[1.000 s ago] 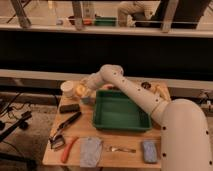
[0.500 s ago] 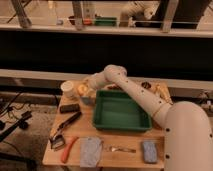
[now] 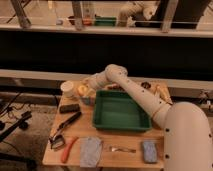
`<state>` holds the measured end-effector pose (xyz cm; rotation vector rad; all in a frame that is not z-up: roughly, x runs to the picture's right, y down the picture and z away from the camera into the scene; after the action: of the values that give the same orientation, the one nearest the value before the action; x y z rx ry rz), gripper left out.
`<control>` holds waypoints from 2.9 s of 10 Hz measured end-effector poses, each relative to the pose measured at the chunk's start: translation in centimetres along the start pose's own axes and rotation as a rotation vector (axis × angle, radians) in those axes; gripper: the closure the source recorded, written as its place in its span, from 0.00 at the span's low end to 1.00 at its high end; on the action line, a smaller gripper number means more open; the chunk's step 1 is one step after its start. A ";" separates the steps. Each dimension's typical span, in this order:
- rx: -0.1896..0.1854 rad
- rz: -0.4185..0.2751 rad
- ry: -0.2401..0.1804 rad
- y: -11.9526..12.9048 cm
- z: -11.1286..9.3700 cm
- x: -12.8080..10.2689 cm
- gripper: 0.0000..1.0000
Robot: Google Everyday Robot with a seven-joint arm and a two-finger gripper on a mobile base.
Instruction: Place apple in plastic cup
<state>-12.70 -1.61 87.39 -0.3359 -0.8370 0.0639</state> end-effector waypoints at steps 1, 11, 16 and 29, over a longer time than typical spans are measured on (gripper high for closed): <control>-0.005 0.001 -0.007 -0.1 0.3 0.0 0.91; 0.006 0.014 -0.034 -0.2 0.1 0.6 0.91; 0.000 0.012 -0.034 -0.2 0.3 0.4 0.66; 0.001 0.012 -0.033 -0.2 0.3 0.5 0.34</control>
<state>-12.59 -1.62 87.96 -0.3401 -0.8677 0.0811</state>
